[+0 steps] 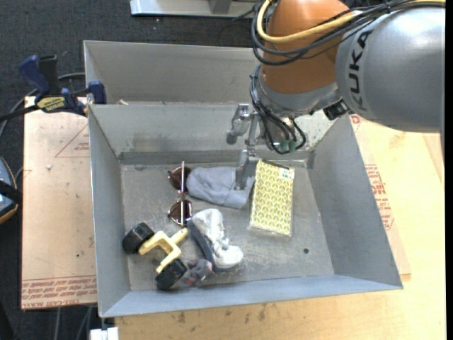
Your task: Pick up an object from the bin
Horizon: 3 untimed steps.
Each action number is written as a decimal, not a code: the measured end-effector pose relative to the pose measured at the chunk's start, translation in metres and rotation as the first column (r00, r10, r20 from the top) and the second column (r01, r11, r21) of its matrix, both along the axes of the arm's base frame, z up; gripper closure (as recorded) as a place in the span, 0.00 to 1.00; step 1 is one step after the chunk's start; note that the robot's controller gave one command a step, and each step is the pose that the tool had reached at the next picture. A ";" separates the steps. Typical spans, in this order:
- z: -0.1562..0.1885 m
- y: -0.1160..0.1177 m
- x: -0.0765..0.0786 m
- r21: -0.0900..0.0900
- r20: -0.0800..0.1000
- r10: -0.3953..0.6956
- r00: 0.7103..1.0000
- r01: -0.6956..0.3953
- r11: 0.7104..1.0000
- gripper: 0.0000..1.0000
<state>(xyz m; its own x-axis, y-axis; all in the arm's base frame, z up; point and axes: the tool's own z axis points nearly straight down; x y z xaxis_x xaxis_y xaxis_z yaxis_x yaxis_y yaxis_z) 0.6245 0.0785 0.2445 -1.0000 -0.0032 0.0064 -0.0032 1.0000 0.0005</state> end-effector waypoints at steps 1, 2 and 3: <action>0.005 0.000 0.001 0.001 0.008 -0.002 1.000 0.002 1.000 0.00; -0.073 -0.005 0.013 0.002 0.013 -0.063 0.998 0.063 0.998 0.00; -0.110 -0.009 0.013 0.000 0.004 -0.063 0.998 0.063 0.998 0.00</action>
Offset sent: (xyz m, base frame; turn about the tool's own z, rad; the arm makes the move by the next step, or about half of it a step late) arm 0.0238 -0.0117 -0.1745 0.1423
